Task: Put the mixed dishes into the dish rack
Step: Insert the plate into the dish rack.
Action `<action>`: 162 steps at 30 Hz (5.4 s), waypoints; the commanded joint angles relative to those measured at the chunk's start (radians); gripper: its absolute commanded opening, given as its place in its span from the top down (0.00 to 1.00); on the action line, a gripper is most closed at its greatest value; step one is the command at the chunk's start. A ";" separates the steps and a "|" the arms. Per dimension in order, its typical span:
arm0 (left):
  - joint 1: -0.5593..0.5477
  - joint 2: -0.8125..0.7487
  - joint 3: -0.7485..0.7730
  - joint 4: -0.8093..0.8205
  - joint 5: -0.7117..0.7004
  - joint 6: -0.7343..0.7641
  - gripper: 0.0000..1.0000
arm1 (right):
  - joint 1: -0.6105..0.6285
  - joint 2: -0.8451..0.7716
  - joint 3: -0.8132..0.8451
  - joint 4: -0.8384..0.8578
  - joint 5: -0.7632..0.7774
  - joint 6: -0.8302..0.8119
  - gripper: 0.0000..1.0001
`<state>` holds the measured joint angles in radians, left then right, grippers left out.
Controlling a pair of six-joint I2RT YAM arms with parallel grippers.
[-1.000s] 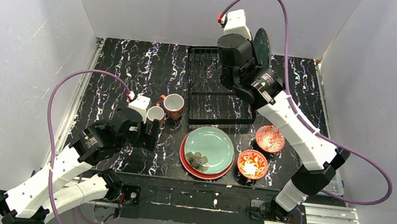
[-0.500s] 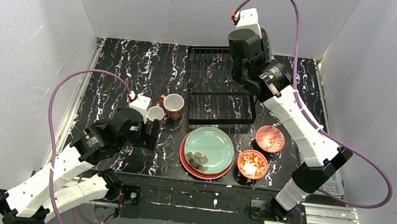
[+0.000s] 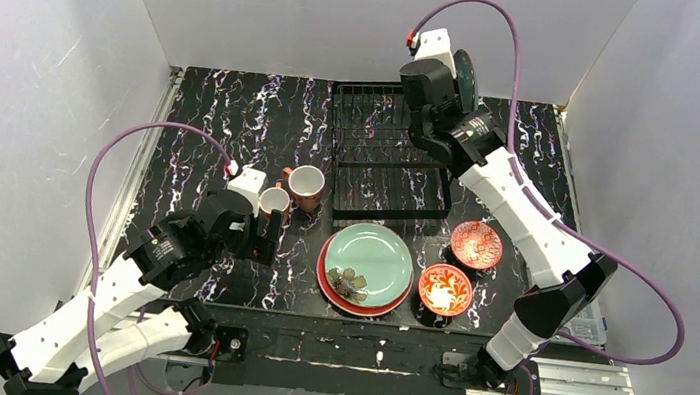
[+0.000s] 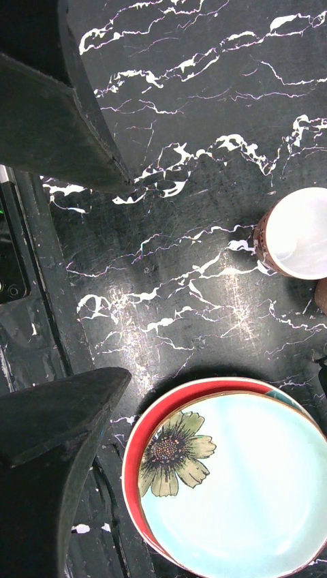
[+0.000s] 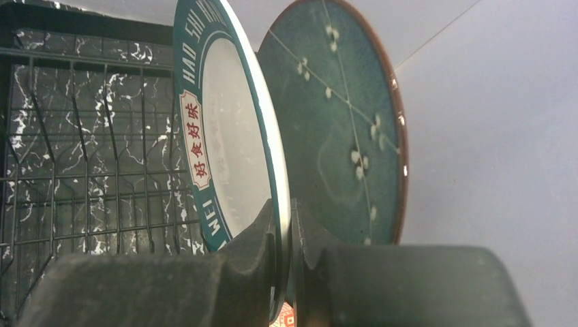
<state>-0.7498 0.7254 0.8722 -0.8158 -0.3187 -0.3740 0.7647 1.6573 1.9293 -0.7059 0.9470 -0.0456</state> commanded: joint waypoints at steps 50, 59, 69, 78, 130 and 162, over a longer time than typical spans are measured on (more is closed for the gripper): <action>0.001 0.020 -0.005 -0.012 -0.023 0.014 0.02 | -0.012 0.122 0.277 -0.075 0.029 -0.019 0.99; 0.002 0.024 -0.004 -0.013 -0.023 0.014 0.02 | -0.010 0.115 0.349 -0.101 0.046 -0.012 0.99; 0.001 0.024 -0.004 -0.016 -0.021 0.013 0.02 | 0.015 0.136 0.427 -0.157 0.092 0.036 0.99; 0.001 0.022 -0.003 -0.019 -0.019 0.013 0.02 | 0.044 0.153 0.397 -0.175 0.116 0.107 0.99; 0.001 0.011 -0.006 -0.019 -0.008 0.015 0.02 | 0.067 0.035 0.039 -0.071 0.148 0.276 0.99; 0.000 0.080 0.032 -0.028 0.157 -0.098 0.02 | 0.067 -0.378 -0.263 -0.095 -0.260 0.294 0.48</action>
<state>-0.7498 0.7845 0.8722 -0.8223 -0.2245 -0.4080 0.8261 1.3724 1.7046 -0.7795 0.7975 0.2337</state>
